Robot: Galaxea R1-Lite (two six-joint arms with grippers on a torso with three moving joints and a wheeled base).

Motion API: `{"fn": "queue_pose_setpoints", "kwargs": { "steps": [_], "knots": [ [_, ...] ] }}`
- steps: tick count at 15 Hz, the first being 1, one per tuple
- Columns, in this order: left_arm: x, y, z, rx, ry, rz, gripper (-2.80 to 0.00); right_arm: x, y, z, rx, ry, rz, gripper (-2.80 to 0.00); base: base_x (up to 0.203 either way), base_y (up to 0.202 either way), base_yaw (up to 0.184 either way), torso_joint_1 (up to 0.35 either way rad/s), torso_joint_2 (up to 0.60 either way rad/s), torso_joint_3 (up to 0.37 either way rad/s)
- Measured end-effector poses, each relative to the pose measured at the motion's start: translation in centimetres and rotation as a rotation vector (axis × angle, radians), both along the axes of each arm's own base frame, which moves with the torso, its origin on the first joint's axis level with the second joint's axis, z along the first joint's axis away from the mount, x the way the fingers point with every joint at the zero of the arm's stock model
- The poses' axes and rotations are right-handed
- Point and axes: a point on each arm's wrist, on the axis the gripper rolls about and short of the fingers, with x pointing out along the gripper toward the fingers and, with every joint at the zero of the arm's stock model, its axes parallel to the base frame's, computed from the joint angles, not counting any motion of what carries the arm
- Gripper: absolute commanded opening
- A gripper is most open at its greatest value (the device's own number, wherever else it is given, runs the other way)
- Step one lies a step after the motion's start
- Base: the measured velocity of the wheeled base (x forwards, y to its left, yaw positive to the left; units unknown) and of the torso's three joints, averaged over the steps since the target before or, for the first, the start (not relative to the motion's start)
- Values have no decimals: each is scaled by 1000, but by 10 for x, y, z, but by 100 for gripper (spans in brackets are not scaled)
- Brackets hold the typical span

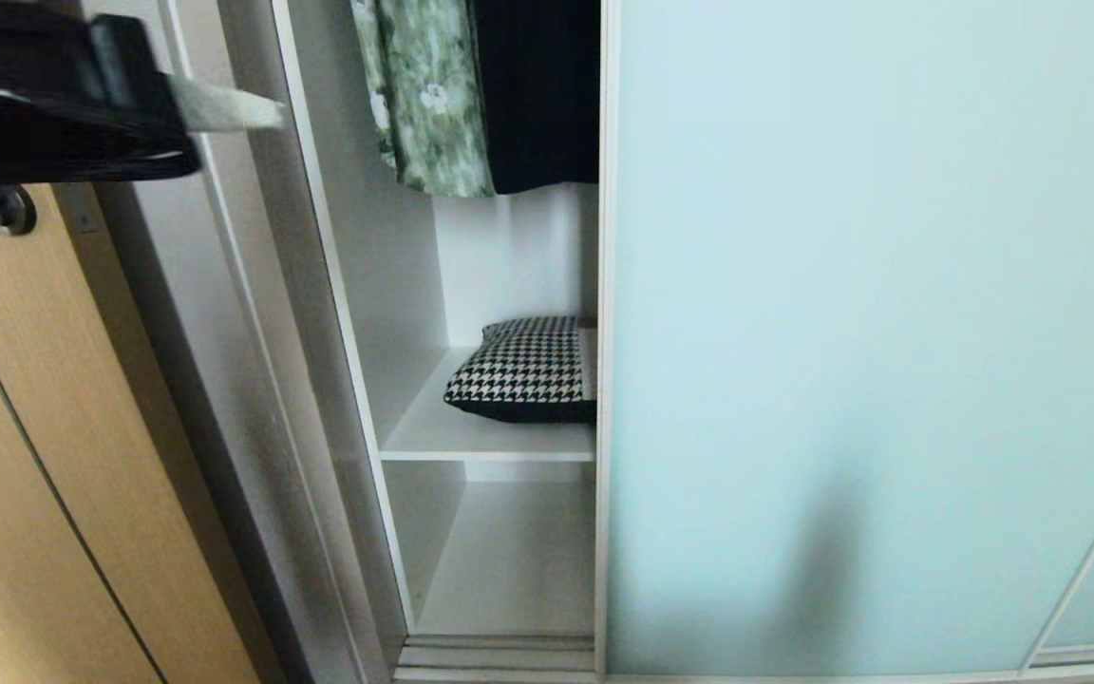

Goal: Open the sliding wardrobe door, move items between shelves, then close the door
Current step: Close the door

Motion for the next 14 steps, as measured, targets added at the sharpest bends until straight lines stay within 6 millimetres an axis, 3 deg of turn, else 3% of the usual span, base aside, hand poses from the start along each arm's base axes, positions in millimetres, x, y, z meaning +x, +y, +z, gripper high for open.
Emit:
{"fn": "queue_pose_setpoints", "kwargs": {
  "steps": [2, 4, 8, 14],
  "knots": [
    [48, -29, -16, -6, 68, -123, -280, 0, 0, 0, 0, 0, 0, -280, 0, 0, 0, 0, 0, 0],
    [77, -69, -35, -11, 121, -282, -280, 0, 0, 0, 0, 0, 0, -280, 0, 0, 0, 0, 0, 0],
    [92, -129, -66, -20, 209, -495, -280, 0, 0, 0, 0, 0, 0, -280, 0, 0, 0, 0, 0, 0],
    [127, -167, -107, -44, 261, -522, -280, 0, 0, 0, 0, 0, 0, -280, 0, 0, 0, 0, 0, 0]
  ]
}}
